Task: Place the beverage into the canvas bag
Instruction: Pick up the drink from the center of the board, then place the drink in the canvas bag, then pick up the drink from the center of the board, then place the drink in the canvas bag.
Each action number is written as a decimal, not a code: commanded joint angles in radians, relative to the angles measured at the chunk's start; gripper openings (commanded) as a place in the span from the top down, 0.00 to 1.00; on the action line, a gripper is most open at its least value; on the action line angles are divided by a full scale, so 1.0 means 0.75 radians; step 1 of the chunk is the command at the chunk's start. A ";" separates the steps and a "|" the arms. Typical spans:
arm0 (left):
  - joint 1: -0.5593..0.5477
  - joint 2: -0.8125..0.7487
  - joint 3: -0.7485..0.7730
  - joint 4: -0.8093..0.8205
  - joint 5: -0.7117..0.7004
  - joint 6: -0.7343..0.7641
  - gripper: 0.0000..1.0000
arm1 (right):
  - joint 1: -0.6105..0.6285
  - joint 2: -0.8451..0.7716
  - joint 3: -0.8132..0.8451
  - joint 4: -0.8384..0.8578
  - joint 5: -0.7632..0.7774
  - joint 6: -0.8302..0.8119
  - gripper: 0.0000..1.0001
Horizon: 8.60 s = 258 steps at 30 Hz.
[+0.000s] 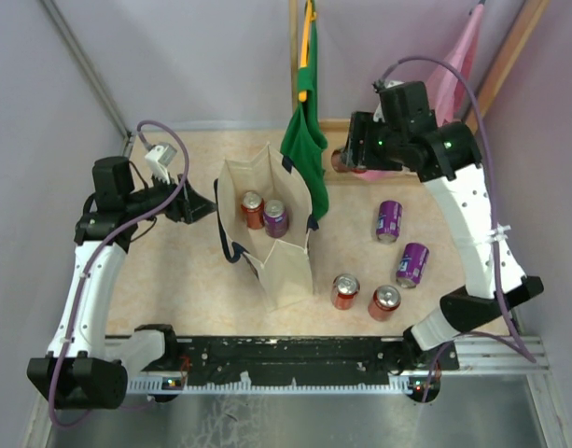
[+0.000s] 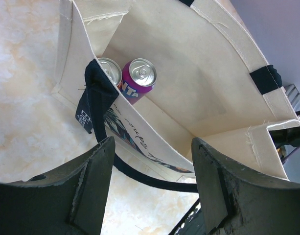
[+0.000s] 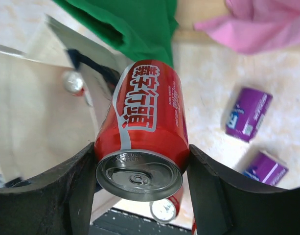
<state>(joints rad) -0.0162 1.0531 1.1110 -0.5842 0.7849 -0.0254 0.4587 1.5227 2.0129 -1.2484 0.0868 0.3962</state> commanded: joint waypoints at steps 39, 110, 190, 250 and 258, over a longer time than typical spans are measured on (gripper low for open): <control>-0.005 0.362 0.366 -0.113 -0.035 0.043 0.30 | 0.582 0.783 0.684 -0.131 -0.058 -0.330 1.00; -0.009 0.378 0.452 -0.051 0.007 0.081 0.31 | 0.592 0.230 -0.081 0.544 0.232 -0.422 0.01; -1.644 1.413 0.987 -0.434 -0.818 0.827 0.27 | -0.833 -0.713 -1.199 0.299 0.113 0.069 0.01; -0.553 0.965 1.713 -0.918 -0.459 0.844 1.00 | -0.490 0.008 -0.422 0.159 0.331 0.018 0.01; -0.553 0.750 1.313 -1.027 -0.293 1.143 1.00 | -0.427 0.156 -0.303 0.124 0.357 0.043 0.01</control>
<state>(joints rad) -0.4301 1.7168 2.2269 -1.3258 0.4587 0.6868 0.1272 1.6138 1.7348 -1.1477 0.3122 0.4206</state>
